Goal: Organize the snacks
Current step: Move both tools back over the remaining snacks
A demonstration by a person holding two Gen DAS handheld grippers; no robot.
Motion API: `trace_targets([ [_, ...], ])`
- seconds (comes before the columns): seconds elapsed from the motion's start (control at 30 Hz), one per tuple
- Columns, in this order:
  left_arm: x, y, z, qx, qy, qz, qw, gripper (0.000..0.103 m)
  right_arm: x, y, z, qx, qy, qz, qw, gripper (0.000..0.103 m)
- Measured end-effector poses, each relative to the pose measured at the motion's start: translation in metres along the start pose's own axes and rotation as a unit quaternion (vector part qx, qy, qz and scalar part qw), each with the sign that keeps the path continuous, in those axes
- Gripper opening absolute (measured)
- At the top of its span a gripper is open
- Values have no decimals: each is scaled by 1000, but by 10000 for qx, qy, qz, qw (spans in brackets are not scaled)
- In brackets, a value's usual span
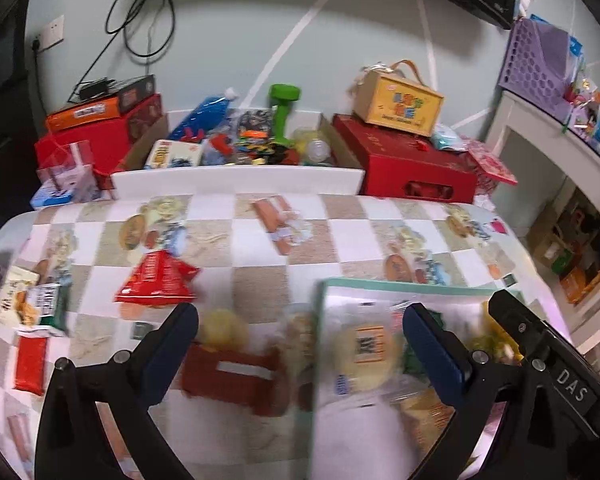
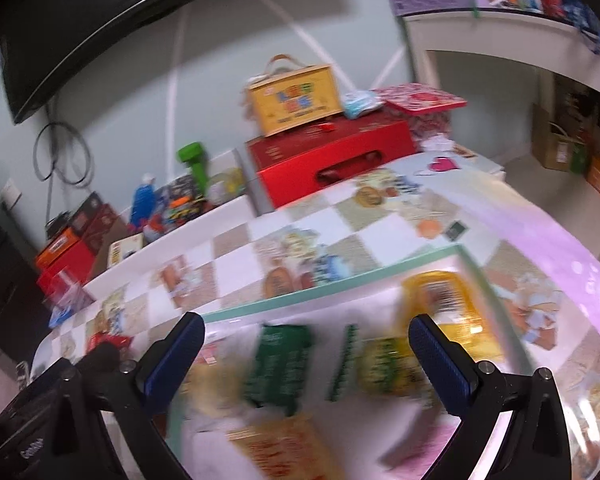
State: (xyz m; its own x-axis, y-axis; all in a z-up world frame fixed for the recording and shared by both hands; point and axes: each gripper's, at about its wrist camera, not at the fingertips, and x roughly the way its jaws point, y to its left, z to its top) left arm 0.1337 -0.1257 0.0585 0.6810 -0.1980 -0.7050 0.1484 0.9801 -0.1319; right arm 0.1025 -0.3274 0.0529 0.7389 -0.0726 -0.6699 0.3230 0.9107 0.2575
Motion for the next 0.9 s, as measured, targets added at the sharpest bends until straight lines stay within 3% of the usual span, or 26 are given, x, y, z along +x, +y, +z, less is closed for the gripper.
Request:
trace_targets([
  [0.27,-11,59,0,-414,81,443,9981,102,-3,46,-10,-385,-31,313,9988,103],
  [0.5,-23,108,-6,-780,109,796,9937,102,3,92,-26,-770,209,641,9947,103],
  [0.9,-35,185,-29,-1465,286,1168,9819,102,17,165,-68,-1510,719,1310,9772,103],
])
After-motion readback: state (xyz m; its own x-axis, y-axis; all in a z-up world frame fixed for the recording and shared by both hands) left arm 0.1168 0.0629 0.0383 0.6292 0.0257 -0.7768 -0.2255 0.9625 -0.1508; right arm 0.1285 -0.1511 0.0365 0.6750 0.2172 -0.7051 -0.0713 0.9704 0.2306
